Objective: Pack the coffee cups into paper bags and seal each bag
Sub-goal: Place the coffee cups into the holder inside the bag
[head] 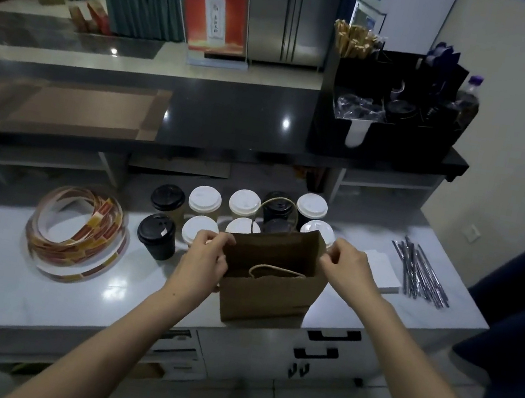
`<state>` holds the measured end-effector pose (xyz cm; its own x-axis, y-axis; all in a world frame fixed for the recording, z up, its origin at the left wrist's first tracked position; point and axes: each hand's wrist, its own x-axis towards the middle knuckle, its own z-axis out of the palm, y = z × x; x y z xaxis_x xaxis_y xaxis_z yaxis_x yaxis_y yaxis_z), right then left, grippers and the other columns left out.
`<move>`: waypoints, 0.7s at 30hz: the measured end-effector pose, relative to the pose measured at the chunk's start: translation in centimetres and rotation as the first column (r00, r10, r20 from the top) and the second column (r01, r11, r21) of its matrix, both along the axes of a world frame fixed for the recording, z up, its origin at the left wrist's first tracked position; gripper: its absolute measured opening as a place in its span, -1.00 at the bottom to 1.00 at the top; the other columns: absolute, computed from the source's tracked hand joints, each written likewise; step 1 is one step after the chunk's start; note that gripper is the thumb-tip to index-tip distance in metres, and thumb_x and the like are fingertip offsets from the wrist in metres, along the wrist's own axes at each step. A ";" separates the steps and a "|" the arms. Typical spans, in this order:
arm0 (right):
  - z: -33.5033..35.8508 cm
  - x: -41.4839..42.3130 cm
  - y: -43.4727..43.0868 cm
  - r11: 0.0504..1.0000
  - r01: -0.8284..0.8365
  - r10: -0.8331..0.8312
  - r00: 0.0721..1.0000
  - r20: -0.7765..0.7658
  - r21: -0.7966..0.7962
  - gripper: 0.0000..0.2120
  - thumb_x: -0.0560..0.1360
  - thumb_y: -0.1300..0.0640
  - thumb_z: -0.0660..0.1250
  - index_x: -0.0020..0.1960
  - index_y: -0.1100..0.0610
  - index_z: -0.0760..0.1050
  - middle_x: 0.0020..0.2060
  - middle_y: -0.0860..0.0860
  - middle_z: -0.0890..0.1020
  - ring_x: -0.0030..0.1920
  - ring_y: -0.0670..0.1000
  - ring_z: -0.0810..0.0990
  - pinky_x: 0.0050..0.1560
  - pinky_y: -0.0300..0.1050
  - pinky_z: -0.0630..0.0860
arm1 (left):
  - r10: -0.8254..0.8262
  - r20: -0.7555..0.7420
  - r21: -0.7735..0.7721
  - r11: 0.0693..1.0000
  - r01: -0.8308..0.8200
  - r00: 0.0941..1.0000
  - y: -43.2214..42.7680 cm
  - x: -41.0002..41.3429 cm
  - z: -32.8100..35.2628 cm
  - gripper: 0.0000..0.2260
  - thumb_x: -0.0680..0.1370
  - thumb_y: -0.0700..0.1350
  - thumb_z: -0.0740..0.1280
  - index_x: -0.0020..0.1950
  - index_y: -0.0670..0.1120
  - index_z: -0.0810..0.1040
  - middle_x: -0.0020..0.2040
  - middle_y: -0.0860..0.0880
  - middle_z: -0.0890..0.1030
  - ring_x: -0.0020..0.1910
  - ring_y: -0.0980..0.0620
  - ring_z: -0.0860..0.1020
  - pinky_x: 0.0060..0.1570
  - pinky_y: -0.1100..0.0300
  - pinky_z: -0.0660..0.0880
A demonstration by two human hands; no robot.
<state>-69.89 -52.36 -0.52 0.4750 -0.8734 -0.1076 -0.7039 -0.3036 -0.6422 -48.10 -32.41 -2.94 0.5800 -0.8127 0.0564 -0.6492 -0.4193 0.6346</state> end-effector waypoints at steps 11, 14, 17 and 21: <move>-0.7 -0.3 -0.1 1.000 0.010 -0.011 0.999 0.051 0.019 -0.82 0.60 0.13 0.32 -0.17 0.09 0.44 -0.27 0.06 0.58 -0.27 0.06 0.53 -0.26 -0.03 0.47 | -0.080 -0.038 0.071 0.994 0.083 0.996 0.4 0.7 0.2 -0.52 0.55 0.09 0.48 0.41 0.07 0.42 0.37 0.14 0.37 0.25 0.14 0.46 0.24 0.11 0.53; -1.0 -0.6 -0.3 1.000 0.000 -0.001 0.999 0.045 0.030 -0.83 0.60 0.14 0.32 -0.16 0.10 0.43 -0.27 0.07 0.58 -0.28 0.06 0.52 -0.27 -0.05 0.46 | -0.082 -0.023 0.101 0.991 0.084 0.996 0.5 0.4 0.6 -0.41 0.48 0.20 0.51 0.43 0.17 0.34 0.35 0.26 0.31 0.21 0.16 0.51 0.11 0.02 0.61; -1.0 -0.8 -0.6 0.999 -0.014 0.013 0.999 0.042 0.036 -0.83 0.60 0.14 0.32 -0.16 0.10 0.42 -0.26 0.08 0.57 -0.29 0.03 0.50 -0.28 -0.09 0.44 | -0.063 -0.037 0.113 0.991 0.067 0.997 0.4 0.2 0.6 -0.30 0.44 0.24 0.53 0.49 0.22 0.27 0.37 0.30 0.28 0.23 0.18 0.51 0.08 -0.03 0.62; -0.8 -0.6 -1.3 0.996 -0.075 0.073 0.996 0.043 0.052 -0.83 0.61 0.14 0.32 -0.15 0.07 0.44 -0.25 0.05 0.59 -0.27 0.02 0.54 -0.27 -0.17 0.45 | -0.034 -0.074 0.131 0.990 0.044 0.997 -0.2 0.2 0.7 -0.21 0.42 0.24 0.56 0.54 0.22 0.23 0.41 0.23 0.29 0.30 0.15 0.47 0.17 -0.05 0.60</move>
<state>-70.48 -53.70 -1.28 0.5427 -0.8294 -0.1324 -0.6537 -0.3182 -0.6866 -47.93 -32.60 -2.28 0.5462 -0.8324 -0.0936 -0.6219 -0.4778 0.6205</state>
